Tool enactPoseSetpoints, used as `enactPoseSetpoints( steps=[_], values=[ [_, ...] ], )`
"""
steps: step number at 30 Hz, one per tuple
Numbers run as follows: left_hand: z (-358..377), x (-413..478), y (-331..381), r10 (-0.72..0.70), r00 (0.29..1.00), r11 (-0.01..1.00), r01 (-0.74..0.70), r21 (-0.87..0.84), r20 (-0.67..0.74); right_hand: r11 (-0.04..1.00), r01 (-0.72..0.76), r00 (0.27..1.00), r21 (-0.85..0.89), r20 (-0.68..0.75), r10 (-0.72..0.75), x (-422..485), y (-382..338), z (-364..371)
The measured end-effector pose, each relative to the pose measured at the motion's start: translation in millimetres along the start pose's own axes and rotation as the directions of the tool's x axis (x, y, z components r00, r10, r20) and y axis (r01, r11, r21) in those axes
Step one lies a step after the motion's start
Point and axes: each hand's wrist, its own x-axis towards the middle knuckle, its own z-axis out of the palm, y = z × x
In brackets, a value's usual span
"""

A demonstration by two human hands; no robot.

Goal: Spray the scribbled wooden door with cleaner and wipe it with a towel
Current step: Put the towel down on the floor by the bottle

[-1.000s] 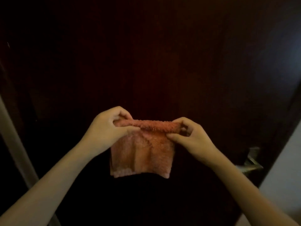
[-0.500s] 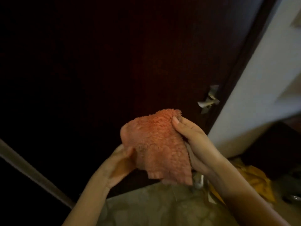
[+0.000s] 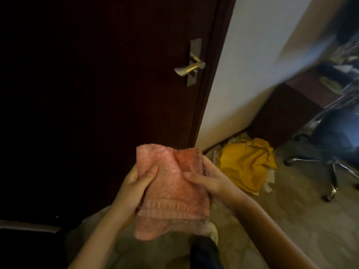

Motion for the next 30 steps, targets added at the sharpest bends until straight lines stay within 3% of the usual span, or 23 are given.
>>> enactPoseSetpoints(
  steps=[4, 9, 13, 15, 18, 21, 26, 30],
  values=[
    [36.0, 33.4, -20.6, -0.074, 0.995, 0.996, 0.077, 0.045, -0.062, 0.995, -0.053, 0.997, -0.085, -0.060, 0.048, 21.7, 13.7, -57.7],
    [84.9, 88.2, -55.8, -0.237, 0.950, 0.952, 0.186, -0.243, -0.204, 0.979, -0.203, 0.979, -0.024, 0.018, 0.204, 63.9, 19.1, -142.7],
    [107.7, 133.5, -80.6, -0.259, 0.960, 0.850, 0.176, -0.497, -0.104, 0.959, -0.015, 0.996, -0.283, 0.077, 0.039, 116.1, 13.5, -181.4],
    [108.8, 157.3, -99.4, -0.268, 0.961, 0.833, 0.196, -0.518, -0.067, 0.903, 0.036, 0.997, -0.428, 0.081, -0.001, 147.6, 20.2, -197.2],
    [104.9, 203.7, -137.5, -0.273, 0.956, 0.908, 0.219, -0.358, -0.108, 0.793, 0.074, 0.997, -0.605, 0.072, -0.038, 199.8, 52.9, -221.8],
    [102.1, 265.9, -190.8, -0.225, 0.963, 0.971, 0.208, -0.120, -0.148, 0.776, 0.065, 0.997, -0.628, 0.017, -0.070, 258.7, 112.9, -251.7],
    [76.7, 364.5, -348.2, -0.182, 0.970, 0.967, 0.207, 0.149, -0.162, 0.795, 0.034, 0.992, -0.605, -0.078, -0.102, 351.8, 281.5, -294.2],
    [56.1, 415.2, -493.4, -0.246, 0.957, 0.934, 0.277, 0.225, -0.154, 0.778, -0.038, 0.998, -0.627, -0.068, -0.006, 407.2, 427.7, -324.2]
  ],
)
